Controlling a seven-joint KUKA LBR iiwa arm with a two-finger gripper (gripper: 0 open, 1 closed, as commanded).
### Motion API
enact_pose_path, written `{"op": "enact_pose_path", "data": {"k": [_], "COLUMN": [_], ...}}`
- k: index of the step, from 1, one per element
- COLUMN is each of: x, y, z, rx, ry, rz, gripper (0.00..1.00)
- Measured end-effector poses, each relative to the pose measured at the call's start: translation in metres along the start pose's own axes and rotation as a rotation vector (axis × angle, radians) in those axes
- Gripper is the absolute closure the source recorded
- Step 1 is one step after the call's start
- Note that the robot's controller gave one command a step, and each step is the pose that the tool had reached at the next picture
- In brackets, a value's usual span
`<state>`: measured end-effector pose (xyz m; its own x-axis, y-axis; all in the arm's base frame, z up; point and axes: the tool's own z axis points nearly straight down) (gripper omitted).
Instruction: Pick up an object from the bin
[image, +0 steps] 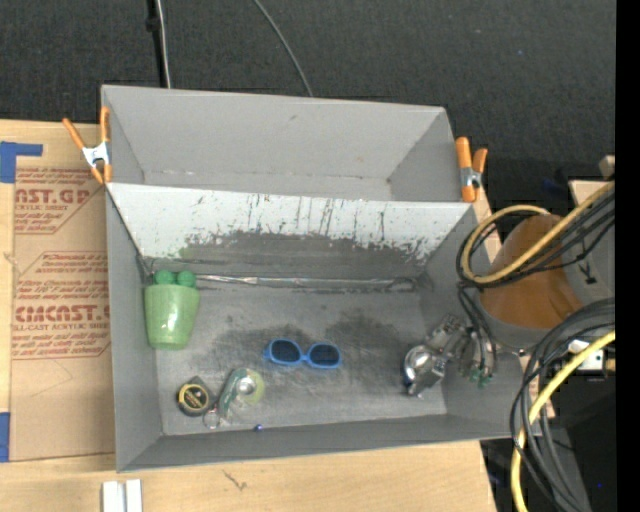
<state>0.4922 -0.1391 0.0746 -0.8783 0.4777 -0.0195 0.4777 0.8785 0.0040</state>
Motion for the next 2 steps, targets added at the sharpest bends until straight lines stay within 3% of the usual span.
{"op": "enact_pose_path", "data": {"k": [1, 2], "x": [-0.001, -0.003], "y": [0.001, 0.002], "z": [-0.023, -0.078], "rx": [0.003, 0.002], "ry": [0.017, 0.014], "rz": [-0.001, -0.002], "gripper": [1.0, 1.0]}}
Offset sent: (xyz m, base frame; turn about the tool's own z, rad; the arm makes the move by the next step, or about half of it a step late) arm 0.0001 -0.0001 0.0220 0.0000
